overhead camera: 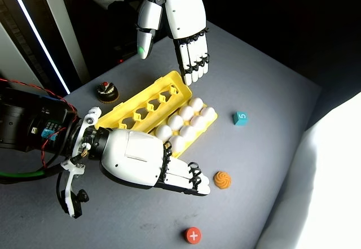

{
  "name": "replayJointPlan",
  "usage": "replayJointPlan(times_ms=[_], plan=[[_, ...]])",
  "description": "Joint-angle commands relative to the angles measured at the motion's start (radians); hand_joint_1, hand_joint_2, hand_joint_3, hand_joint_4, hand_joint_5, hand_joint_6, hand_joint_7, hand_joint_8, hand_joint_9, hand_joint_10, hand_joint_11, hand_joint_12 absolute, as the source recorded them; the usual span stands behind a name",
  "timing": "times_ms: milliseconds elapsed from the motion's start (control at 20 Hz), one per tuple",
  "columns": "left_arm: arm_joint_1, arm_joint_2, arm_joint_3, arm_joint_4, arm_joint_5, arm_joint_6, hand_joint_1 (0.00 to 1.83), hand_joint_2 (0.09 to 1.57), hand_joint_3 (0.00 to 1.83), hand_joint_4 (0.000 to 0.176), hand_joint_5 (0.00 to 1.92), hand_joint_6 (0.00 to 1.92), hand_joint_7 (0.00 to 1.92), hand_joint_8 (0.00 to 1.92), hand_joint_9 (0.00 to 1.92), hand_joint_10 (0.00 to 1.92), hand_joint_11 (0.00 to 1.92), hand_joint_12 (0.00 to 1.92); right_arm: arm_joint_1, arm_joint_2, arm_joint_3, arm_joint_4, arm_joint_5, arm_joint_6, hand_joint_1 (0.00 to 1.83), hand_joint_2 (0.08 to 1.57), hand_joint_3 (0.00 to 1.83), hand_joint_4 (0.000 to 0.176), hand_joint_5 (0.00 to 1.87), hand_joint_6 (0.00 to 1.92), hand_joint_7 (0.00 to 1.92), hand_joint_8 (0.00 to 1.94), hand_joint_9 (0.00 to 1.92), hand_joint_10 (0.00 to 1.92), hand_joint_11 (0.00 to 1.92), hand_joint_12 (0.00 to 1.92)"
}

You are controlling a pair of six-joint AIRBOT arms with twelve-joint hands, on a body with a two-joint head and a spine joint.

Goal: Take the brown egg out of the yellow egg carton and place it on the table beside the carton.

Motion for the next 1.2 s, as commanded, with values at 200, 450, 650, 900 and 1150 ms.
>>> replayJointPlan(times_ms=[200, 450, 650, 900, 1150], plan=[[-0.006, 0.002, -0.001, 0.048, -0.036, -0.005, 0.00, 1.20, 0.00, 0.000, 0.04, 0.01, 0.04, 0.01, 0.03, 0.01, 0.02, 0.01, 0.005, 0.000, 0.008, -0.028, 0.104, 0.008, 0.83, 0.86, 0.01, 0.038, 0.99, 0.01, 0.25, 0.01, 0.00, 0.00, 0.00, 0.00], [-0.003, 0.002, -0.001, 0.047, -0.042, -0.003, 0.00, 1.20, 0.00, 0.000, 0.07, 0.02, 0.07, 0.01, 0.04, 0.01, 0.03, 0.02, 0.006, -0.003, 0.008, -0.028, 0.106, 0.008, 0.97, 0.89, 0.01, 0.009, 1.04, 0.02, 0.20, 0.00, 0.00, 0.00, 0.00, 0.00], [-0.007, 0.002, -0.003, 0.015, -0.039, 0.011, 0.00, 1.20, 0.00, 0.000, 0.03, 0.00, 0.03, 0.00, 0.01, 0.00, 0.01, 0.01, 0.010, -0.004, 0.008, -0.029, 0.106, 0.008, 1.16, 1.01, 0.00, 0.000, 1.25, 0.53, 0.22, 0.00, 0.00, 0.00, 0.00, 0.00], [-0.010, 0.002, 0.000, 0.015, -0.036, 0.011, 0.00, 1.21, 0.00, 0.000, 0.05, 0.00, 0.03, 0.00, 0.01, 0.00, 0.01, 0.02, 0.013, -0.004, 0.008, -0.029, 0.108, 0.008, 1.18, 1.00, 0.00, 0.000, 1.26, 0.51, 0.27, 0.01, 0.00, 0.00, 0.00, 0.00], [-0.012, 0.002, -0.001, 0.016, -0.039, 0.011, 0.00, 1.21, 0.00, 0.000, 0.04, 0.00, 0.03, 0.00, 0.01, 0.00, 0.01, 0.02, 0.034, -0.003, 0.007, -0.029, 0.108, 0.008, 1.19, 1.00, 0.00, 0.000, 1.26, 0.51, 0.28, 0.00, 0.01, 0.00, 0.00, 0.00]])
